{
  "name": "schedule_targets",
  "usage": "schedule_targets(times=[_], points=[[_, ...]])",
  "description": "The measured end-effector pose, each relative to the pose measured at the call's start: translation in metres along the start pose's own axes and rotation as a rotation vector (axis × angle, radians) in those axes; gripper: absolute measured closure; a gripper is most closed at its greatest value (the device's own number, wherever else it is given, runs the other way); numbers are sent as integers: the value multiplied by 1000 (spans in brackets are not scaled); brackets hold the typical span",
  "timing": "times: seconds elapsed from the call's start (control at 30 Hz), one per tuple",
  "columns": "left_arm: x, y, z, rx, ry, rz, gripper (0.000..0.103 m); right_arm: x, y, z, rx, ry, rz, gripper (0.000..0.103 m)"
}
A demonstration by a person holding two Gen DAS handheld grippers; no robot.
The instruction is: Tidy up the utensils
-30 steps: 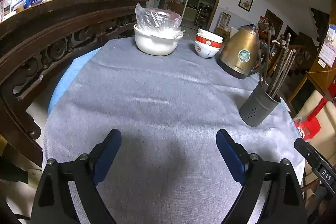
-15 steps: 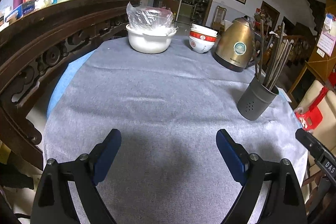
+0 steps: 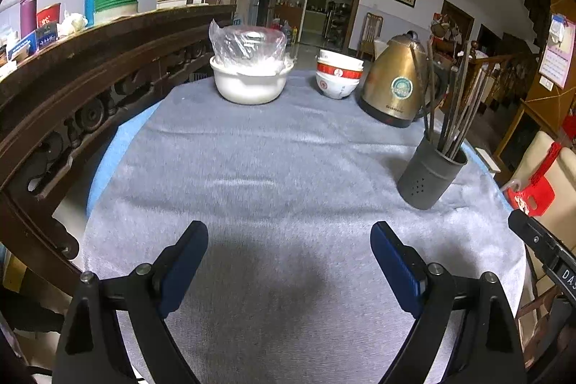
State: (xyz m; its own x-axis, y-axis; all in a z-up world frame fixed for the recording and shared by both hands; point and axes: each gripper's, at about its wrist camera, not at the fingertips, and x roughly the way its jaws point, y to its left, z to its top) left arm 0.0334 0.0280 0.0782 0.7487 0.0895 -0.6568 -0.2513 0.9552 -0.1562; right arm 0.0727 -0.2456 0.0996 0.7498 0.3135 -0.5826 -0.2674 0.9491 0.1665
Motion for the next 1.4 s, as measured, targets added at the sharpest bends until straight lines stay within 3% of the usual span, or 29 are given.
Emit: schedule_targets(times=[0.6,0.83,1.4], points=[[-6,-13,3,42,-8,-10,11,-9,0,6,-13,-18,-4,21],[-16,-44,19,144,-63,-52,11,-20,-5,12,-26,-54,-32,21],[-8,-58,22,160,-18,-59,11,-29,-9,13,-42,-69,-61,21]])
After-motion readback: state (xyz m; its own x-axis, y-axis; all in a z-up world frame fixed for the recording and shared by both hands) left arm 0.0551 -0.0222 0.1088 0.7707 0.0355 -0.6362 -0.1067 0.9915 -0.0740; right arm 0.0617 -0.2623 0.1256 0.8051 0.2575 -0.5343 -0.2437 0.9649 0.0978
